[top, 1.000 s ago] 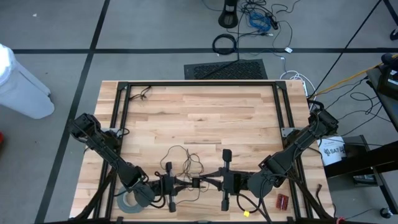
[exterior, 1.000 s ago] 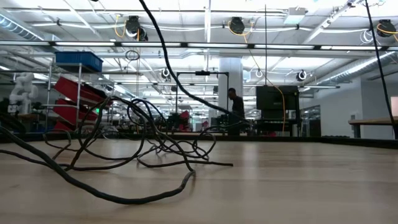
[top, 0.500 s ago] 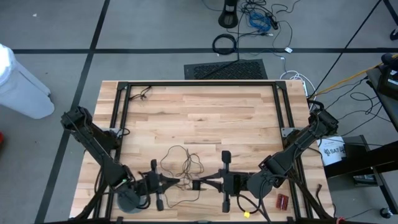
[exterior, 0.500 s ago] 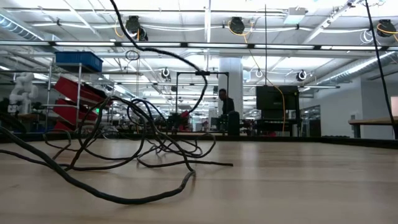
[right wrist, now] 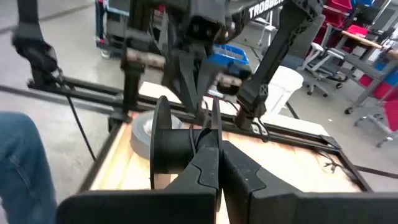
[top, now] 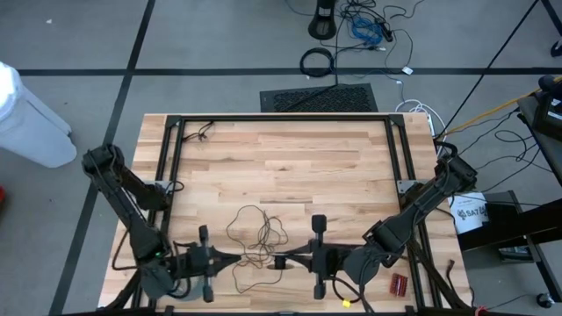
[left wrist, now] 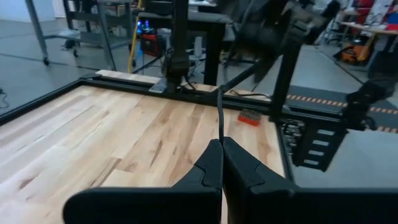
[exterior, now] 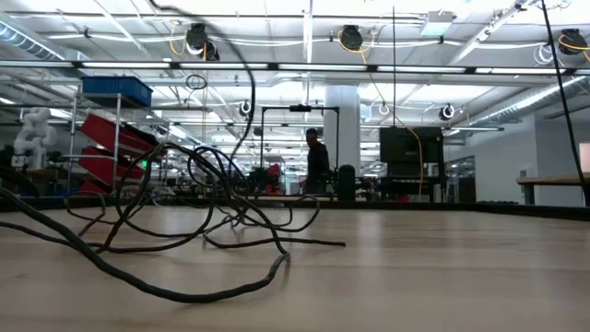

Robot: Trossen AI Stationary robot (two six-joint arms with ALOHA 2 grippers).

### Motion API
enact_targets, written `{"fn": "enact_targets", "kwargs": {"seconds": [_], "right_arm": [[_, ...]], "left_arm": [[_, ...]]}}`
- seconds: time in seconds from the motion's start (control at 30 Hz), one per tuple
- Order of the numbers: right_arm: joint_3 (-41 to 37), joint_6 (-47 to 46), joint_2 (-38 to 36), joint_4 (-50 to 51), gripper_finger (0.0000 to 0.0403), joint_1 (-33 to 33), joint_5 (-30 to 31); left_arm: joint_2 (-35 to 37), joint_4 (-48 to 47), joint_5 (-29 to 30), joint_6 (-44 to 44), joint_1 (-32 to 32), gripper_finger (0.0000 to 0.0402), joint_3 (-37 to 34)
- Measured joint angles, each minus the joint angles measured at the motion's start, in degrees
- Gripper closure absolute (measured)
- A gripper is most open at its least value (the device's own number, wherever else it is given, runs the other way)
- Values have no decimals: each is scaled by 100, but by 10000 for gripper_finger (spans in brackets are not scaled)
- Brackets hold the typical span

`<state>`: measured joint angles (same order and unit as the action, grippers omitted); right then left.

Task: Coil cords
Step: Coil the black wire onto the spool

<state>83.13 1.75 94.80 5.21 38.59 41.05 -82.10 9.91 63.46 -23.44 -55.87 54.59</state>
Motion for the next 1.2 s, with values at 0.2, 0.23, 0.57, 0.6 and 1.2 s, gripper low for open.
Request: {"fn": "enact_targets", "kwargs": {"seconds": [0.2,0.23,0.57,0.6,1.2], "right_arm": [[0,542,196,-56,403,-2,125],[0,642,230,-59,403,-2,117],[0,969,335,-220,403,-2,93],[0,1007,335,-378,403,-1,82],[2,752,335,-1856,403,4,60]], "left_arm": [[85,8,-2,98,-180,400,0],[91,26,-1,145,-202,400,0],[100,10,-423,306,-437,400,197],[100,1,-455,301,-445,400,199],[95,-46,-1290,278,-615,400,203]]}}
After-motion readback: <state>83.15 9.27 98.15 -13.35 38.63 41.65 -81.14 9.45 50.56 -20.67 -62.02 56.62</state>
